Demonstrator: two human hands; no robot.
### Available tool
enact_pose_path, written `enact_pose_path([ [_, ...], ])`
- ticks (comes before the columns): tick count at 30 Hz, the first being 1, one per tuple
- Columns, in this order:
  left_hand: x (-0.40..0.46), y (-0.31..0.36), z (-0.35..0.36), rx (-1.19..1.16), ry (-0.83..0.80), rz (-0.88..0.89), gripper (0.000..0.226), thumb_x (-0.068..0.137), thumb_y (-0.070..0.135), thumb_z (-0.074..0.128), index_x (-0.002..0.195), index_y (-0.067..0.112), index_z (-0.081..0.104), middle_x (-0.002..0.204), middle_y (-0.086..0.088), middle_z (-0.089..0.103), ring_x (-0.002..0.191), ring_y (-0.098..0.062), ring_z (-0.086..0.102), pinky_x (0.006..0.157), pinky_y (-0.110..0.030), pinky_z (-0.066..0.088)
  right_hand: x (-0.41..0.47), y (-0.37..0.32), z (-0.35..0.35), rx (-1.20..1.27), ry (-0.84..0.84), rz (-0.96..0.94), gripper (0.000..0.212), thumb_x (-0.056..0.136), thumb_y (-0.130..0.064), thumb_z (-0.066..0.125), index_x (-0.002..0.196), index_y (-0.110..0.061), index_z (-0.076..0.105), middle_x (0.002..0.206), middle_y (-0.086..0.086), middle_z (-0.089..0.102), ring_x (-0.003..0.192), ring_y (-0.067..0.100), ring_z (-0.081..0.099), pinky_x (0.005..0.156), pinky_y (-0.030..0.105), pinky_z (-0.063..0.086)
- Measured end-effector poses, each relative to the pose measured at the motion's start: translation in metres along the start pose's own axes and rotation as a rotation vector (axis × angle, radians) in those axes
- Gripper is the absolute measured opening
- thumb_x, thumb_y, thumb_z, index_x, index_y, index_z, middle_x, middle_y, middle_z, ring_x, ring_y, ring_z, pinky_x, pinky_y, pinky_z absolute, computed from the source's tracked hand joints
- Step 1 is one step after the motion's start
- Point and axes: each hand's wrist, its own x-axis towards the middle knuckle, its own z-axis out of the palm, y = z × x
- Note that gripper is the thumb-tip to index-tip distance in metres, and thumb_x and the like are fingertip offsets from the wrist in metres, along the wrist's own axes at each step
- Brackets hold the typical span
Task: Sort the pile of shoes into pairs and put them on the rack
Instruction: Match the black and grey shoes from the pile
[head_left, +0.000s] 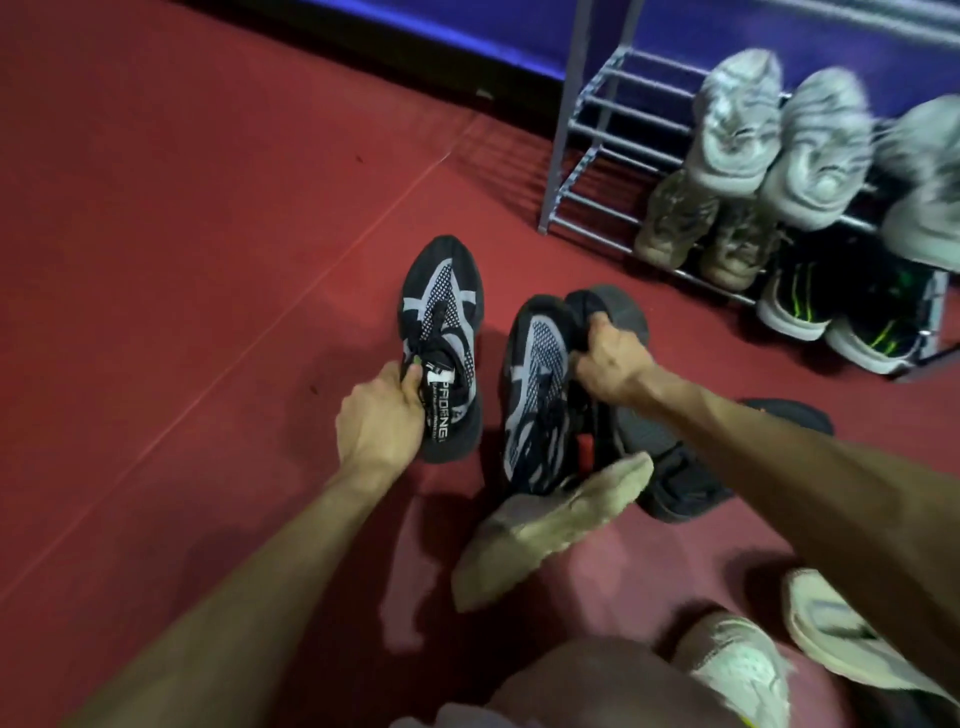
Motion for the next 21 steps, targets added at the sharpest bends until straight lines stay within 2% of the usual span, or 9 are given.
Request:
enact_pose_path([
  [3, 0.012, 0.033, -0.001, -0.024, -0.004, 0.060, 0.040, 0.101, 0.040, 0.033, 0.104, 0.010, 0.059, 0.099, -0.024, 0.068, 0.096, -0.046, 0.061, 0.079, -0.045, 0.046, 0.011, 0.006, -0.041, 0.120, 0.133, 0.027, 0.037, 0.089, -0.016, 0.050, 0.123, -0.001, 0.044, 0.123, 0.027, 0.058, 0.111, 0.040, 0.057, 0.088, 0.037, 0.046],
  [7, 0.026, 0.082, -0.003, -0.059, -0.025, 0.147, 0.037, 0.100, 0.039, 0.035, 0.091, 0.009, 0.055, 0.096, -0.027, 0.067, 0.093, -0.047, 0.059, 0.077, -0.044, 0.044, 0.014, 0.018, -0.094, 0.214, 0.328, 0.064, 0.031, 0.088, -0.018, 0.049, 0.114, -0.003, 0.054, 0.117, 0.024, 0.062, 0.107, 0.038, 0.059, 0.082, 0.032, 0.043],
  [10, 0.034, 0.126, -0.012, -0.061, -0.054, 0.222, 0.037, 0.100, 0.041, 0.035, 0.087, 0.012, 0.054, 0.099, -0.028, 0.065, 0.096, -0.048, 0.058, 0.080, -0.044, 0.044, 0.013, 0.029, -0.138, 0.301, 0.471, 0.103, 0.030, 0.086, -0.018, 0.048, 0.105, 0.000, 0.063, 0.107, 0.023, 0.068, 0.100, 0.038, 0.064, 0.084, 0.038, 0.052],
  [12, 0.038, 0.159, -0.020, -0.081, -0.064, 0.282, 0.034, 0.099, 0.041, 0.036, 0.081, 0.016, 0.052, 0.101, -0.026, 0.065, 0.097, -0.046, 0.057, 0.081, -0.044, 0.043, 0.010, 0.040, -0.168, 0.303, 0.534, 0.141, 0.031, 0.087, -0.017, 0.049, 0.103, 0.003, 0.065, 0.105, 0.026, 0.068, 0.100, 0.039, 0.065, 0.084, 0.039, 0.052],
  [15, 0.043, 0.213, -0.032, -0.094, -0.068, 0.397, 0.036, 0.097, 0.044, 0.038, 0.089, 0.016, 0.060, 0.107, -0.024, 0.066, 0.101, -0.046, 0.057, 0.083, -0.044, 0.044, -0.004, 0.059, -0.208, 0.335, 0.603, 0.202, 0.033, 0.092, -0.019, 0.046, 0.108, 0.004, 0.065, 0.111, 0.026, 0.066, 0.105, 0.037, 0.063, 0.088, 0.035, 0.053],
  [17, 0.045, 0.248, -0.038, -0.098, -0.070, 0.463, 0.038, 0.096, 0.045, 0.040, 0.091, 0.015, 0.061, 0.109, -0.023, 0.066, 0.104, -0.046, 0.057, 0.085, -0.044, 0.045, -0.014, 0.076, -0.233, 0.347, 0.692, 0.268, 0.033, 0.092, -0.019, 0.046, 0.108, 0.004, 0.066, 0.111, 0.024, 0.067, 0.105, 0.036, 0.064, 0.084, 0.030, 0.051],
  [21, 0.042, 0.317, -0.044, -0.117, -0.085, 0.536, 0.039, 0.096, 0.046, 0.040, 0.098, 0.016, 0.064, 0.115, -0.022, 0.065, 0.109, -0.045, 0.057, 0.089, -0.045, 0.045, -0.034, 0.109, -0.282, 0.312, 0.814, 0.385, 0.033, 0.092, -0.017, 0.045, 0.105, 0.004, 0.068, 0.109, 0.024, 0.068, 0.106, 0.037, 0.063, 0.083, 0.034, 0.048],
])
